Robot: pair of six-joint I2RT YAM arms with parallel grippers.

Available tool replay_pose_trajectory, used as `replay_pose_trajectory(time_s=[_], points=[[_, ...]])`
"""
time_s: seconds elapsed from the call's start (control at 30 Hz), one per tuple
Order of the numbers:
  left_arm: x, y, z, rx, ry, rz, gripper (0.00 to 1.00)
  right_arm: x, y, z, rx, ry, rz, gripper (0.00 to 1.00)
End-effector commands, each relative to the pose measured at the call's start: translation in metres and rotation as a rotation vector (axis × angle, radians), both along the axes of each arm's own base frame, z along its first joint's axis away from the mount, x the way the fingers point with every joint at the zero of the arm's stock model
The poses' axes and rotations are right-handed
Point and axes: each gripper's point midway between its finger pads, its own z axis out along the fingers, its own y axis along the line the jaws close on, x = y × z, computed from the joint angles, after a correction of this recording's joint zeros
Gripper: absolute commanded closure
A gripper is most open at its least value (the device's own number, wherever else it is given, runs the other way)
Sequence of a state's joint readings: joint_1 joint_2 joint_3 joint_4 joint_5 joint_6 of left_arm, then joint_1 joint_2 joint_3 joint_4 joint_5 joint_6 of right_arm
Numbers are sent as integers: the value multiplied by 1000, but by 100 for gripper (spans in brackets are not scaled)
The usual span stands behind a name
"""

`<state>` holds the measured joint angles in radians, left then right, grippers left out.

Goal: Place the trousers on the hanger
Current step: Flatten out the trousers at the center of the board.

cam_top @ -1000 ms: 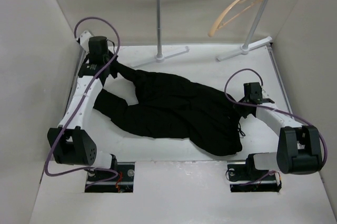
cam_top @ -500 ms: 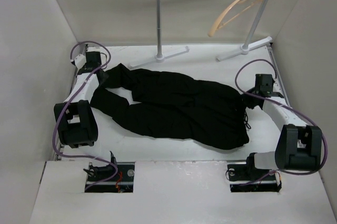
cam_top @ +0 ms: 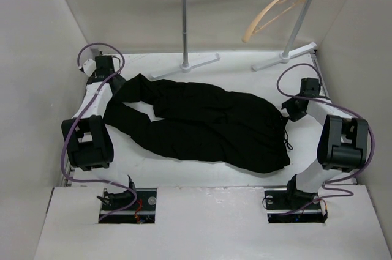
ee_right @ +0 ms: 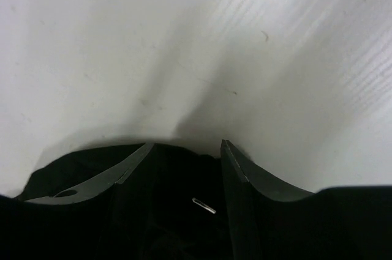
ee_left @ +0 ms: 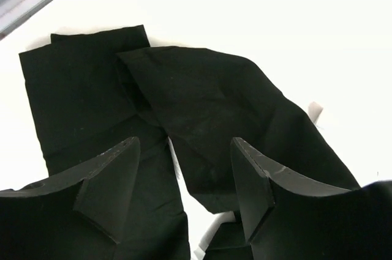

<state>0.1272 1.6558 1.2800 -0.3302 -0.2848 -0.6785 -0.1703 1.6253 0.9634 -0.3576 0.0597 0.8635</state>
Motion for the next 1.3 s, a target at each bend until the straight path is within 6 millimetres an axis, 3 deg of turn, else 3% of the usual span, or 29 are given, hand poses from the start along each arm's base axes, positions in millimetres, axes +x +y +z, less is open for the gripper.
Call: replay_pose_trajectory(time_s=[0.0, 0.17, 0.3, 0.43, 0.53, 0.6, 0.63, 0.7, 0.73, 0.8, 0.93, 1.0, 1.07, 1.17, 1.27], points=[[7, 7, 8, -45, -47, 42, 41, -10, -1, 8, -34, 4, -31, 49], [12, 9, 14, -57, -78, 68, 41, -40, -14, -2, -131, 93, -83, 51], [14, 12, 15, -63, -94, 80, 41, -49, -12, -9, -139, 146, -70, 52], [10, 18, 9, -68, -83, 95, 41, -62, -17, 5, -194, 147, -74, 50], [9, 19, 1, -79, -77, 94, 41, -60, -5, 4, -172, 140, -17, 48], [10, 18, -5, -94, -68, 95, 41, -55, 6, -9, -123, 156, 16, 51], [11, 16, -9, -106, -63, 92, 41, -50, 10, -14, -96, 155, 26, 58], [12, 14, -9, -113, -62, 86, 41, -38, 18, -20, -50, 132, 42, 73], [12, 12, -9, -116, -62, 82, 41, -29, 15, -19, -34, 114, 27, 88], [12, 11, -10, -125, -59, 74, 41, -13, -4, -9, -30, 68, -45, 99], [14, 8, -21, -162, -24, 40, 40, 34, -37, 28, -61, -78, -149, 100], [12, 10, -30, -165, 6, 44, 41, 54, -46, 40, -60, -134, -172, 97], [11, 10, -33, -165, 19, 46, 42, 64, -45, 46, -50, -155, -158, 83], [9, 14, -35, -154, 25, 62, 43, 49, -44, 57, -82, -163, -148, 50], [11, 12, -45, -164, 49, 56, 43, 25, -31, 73, -103, -216, -130, 37]])
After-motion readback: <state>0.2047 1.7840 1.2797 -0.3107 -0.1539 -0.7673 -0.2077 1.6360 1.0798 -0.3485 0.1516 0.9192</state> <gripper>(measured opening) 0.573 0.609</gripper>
